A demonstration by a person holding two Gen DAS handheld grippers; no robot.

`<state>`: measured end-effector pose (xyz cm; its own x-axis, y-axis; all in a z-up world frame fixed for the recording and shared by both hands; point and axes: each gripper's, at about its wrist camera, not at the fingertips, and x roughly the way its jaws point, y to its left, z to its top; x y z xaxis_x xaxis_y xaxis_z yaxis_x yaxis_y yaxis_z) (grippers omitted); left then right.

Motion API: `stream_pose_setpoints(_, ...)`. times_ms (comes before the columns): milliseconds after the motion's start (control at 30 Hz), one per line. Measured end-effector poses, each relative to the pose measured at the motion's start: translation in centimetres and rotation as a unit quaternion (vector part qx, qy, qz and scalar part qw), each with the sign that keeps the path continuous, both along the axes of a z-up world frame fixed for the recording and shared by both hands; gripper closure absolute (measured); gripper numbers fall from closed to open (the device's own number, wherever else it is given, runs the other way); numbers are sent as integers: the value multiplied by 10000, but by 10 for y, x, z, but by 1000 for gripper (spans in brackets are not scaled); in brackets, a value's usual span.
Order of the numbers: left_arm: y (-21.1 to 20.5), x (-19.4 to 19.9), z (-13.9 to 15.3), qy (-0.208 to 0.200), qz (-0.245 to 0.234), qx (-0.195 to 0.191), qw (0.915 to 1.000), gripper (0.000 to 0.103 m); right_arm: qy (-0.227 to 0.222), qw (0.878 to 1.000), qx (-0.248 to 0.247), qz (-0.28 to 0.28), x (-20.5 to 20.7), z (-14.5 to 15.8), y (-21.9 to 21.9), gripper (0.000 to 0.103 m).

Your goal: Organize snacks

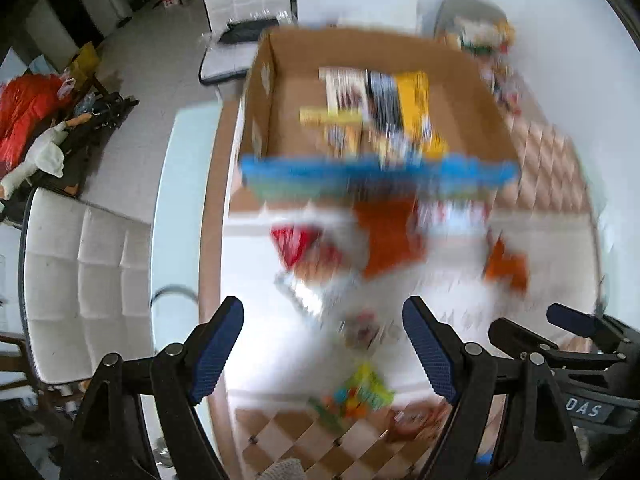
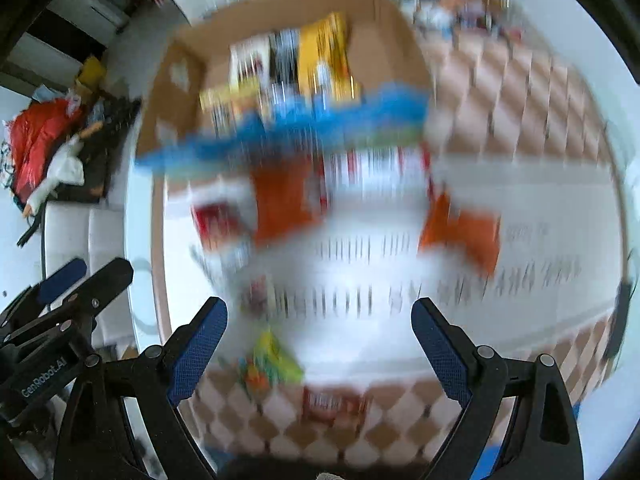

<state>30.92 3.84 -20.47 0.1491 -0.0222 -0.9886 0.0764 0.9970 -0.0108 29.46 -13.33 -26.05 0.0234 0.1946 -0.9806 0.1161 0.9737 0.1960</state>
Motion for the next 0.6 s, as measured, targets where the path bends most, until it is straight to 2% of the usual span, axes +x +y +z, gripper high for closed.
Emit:
stream_pose_setpoints(133, -8, -44, -48, 574, -477, 260, 9969, 22, 782, 9967, 77, 180, -53, -55, 0, 8)
stream_pose_setpoints(300, -31, -82, -105, 1161, -1435, 646, 9807, 22, 1381, 9900, -1, 288, -96, -108, -14, 8)
stream_pose_setpoints(467, -53, -96, -154, 1512, -2042, 914, 9629, 22, 1498, 9857, -190, 751, -115, -126, -14, 8)
stream_pose_setpoints(600, -69, -95, -170, 1630, -2287, 852, 9560, 21, 1395, 9781, -458, 1475, -124, -130, -1, 8)
